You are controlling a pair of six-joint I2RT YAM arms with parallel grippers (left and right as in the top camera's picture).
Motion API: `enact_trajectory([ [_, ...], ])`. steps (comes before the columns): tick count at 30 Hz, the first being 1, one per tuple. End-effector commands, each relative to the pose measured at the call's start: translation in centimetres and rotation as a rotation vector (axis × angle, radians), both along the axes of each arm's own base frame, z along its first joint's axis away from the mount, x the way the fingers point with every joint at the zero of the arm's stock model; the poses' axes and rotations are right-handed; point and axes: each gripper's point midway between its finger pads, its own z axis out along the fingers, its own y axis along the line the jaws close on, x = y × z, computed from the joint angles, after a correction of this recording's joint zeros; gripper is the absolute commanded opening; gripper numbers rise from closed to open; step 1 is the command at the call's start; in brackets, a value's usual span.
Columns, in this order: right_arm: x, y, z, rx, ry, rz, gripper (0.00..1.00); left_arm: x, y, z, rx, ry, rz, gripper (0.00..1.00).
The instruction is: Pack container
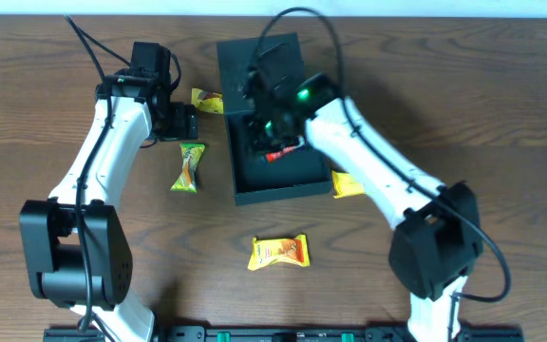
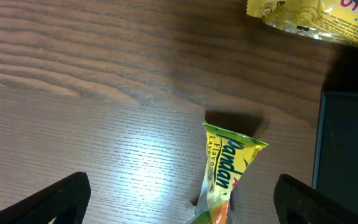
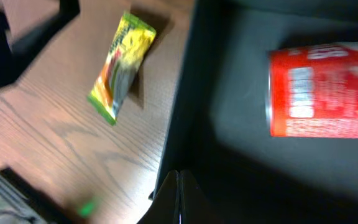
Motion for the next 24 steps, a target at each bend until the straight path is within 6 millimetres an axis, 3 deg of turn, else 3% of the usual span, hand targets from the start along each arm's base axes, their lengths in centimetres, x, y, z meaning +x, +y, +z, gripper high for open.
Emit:
enact_trajectory([
  [1, 0.4, -1.1, -2.8, -0.119, -0.039, 0.058, 0.02, -0.2, 0.4, -0.2, 0.015, 0.009, 0.013, 0.95],
  [8, 1.1, -2.1, -7.7, -0.236, -0.026, 0.112, 0.02, -0.2, 0.4, -0.2, 0.015, 0.008, 0.014, 0.95],
  [12, 1.9, -2.5, -9.4, -0.271, -0.036, 0.114, 0.01, -0.1, 0.4, -0.1, 0.015, 0.006, 0.014, 0.95],
  [19, 4.8, -3.9, -9.2, -0.377, -0.174, 0.058, 0.02, -0.2, 0.4, -0.2, 0.015, 0.01, 0.014, 0.95],
  [24, 6.1, -3.3, -8.7, -0.346, -0.222, 0.025, 0.02, -0.2, 0.4, -0.2, 0.015, 0.009, 0.014, 0.95],
])
